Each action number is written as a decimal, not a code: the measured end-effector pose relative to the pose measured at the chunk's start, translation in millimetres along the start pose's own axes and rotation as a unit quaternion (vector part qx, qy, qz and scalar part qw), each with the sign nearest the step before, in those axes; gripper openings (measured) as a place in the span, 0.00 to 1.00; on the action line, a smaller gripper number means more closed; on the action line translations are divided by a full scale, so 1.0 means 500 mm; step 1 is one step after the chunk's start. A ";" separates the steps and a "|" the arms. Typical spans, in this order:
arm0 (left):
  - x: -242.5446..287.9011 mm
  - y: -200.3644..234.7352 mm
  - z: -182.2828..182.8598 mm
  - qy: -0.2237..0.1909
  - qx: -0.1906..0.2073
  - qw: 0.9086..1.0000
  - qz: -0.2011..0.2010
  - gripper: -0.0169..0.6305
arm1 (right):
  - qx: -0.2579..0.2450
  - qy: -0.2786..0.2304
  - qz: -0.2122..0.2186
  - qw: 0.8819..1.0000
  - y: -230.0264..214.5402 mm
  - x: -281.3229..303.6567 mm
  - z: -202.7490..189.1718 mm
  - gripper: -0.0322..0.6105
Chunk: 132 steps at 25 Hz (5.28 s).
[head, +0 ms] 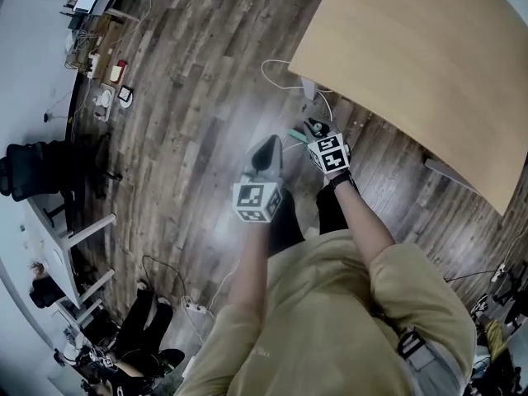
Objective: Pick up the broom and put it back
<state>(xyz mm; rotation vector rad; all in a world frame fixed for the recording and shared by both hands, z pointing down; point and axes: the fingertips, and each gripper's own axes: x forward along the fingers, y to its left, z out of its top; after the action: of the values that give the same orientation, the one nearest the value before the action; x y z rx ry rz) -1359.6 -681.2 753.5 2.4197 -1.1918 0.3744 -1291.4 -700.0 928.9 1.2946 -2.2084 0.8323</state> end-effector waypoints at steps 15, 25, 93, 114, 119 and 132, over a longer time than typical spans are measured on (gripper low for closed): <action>0.045 0.062 -0.049 0.030 -0.013 0.999 0.008 0.03 | 0.053 -0.015 0.010 0.998 -0.120 0.218 0.049 0.19; 0.044 0.056 -0.082 0.043 -0.007 0.999 0.010 0.03 | 0.084 0.008 -0.011 0.996 -0.141 0.251 0.019 0.54; 0.018 0.023 -0.153 0.050 -0.038 0.997 0.038 0.03 | 0.033 0.116 0.098 0.988 -0.066 0.159 -0.108 0.13; -0.032 0.115 -0.202 0.046 -0.067 0.994 0.067 0.03 | 0.135 0.094 0.058 0.985 -0.128 0.307 -0.060 0.65; -0.036 0.118 -0.188 0.048 -0.068 0.995 0.062 0.03 | 0.141 0.079 0.059 0.985 -0.108 0.233 -0.075 0.72; -0.068 0.017 0.138 -0.039 0.005 0.999 0.004 0.03 | 0.054 -0.091 -0.039 0.994 0.037 -0.234 0.269 0.30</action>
<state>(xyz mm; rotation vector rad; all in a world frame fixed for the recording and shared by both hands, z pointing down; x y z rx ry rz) -1382.8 -694.9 681.0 2.4581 -1.2367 0.2905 -1263.8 -714.0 752.6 1.5542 -2.2619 0.8452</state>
